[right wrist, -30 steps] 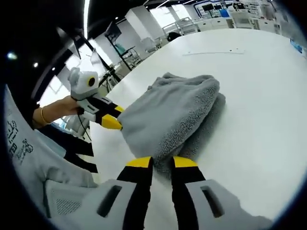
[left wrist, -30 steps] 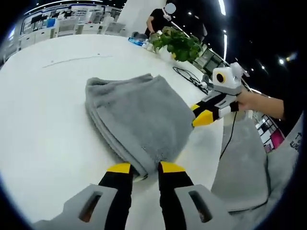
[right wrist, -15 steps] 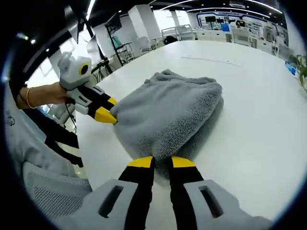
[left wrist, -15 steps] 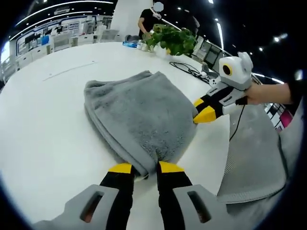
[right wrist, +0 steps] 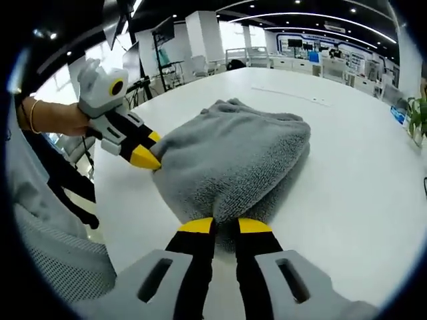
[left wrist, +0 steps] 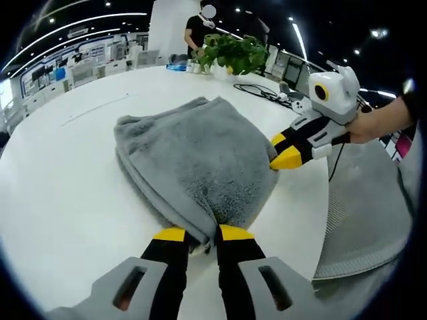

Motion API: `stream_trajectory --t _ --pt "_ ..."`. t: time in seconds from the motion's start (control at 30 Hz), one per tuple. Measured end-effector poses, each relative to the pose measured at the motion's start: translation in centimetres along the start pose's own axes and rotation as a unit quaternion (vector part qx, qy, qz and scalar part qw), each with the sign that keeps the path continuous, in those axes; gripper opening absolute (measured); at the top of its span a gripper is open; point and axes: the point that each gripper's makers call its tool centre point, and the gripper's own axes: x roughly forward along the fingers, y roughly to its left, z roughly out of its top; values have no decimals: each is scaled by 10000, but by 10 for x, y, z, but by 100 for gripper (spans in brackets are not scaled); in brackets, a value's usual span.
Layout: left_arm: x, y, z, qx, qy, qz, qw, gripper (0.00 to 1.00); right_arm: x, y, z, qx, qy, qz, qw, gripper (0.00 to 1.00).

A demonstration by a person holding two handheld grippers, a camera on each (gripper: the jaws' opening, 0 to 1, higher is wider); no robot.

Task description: Fold the towel on the table until its edges align and the towel forms a compact rectangular stack.

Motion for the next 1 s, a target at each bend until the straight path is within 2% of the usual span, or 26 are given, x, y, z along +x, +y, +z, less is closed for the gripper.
stream_trajectory --t 0.17,0.33,0.47,0.63,0.77,1.0 --pt "2 3 1 -47 -63 -74 9999 15 5 -5 1 16 2 19 10000 9" --pt "6 11 5 -80 -123 -37 9999 15 11 -11 9 42 -53 -37 10000 9" --pt "10 21 11 -192 -196 -61 9996 14 18 -20 17 72 -91 -59 9999 9" --pt "17 35 20 -113 -270 -12 9996 14 24 -27 25 97 -132 -123 9998 9" --pt "24 49 29 -67 -317 63 9995 13 34 -39 35 239 -264 -296 9989 9" --pt "34 73 44 0 -365 130 9993 13 52 -57 53 229 -381 -490 9978 9"
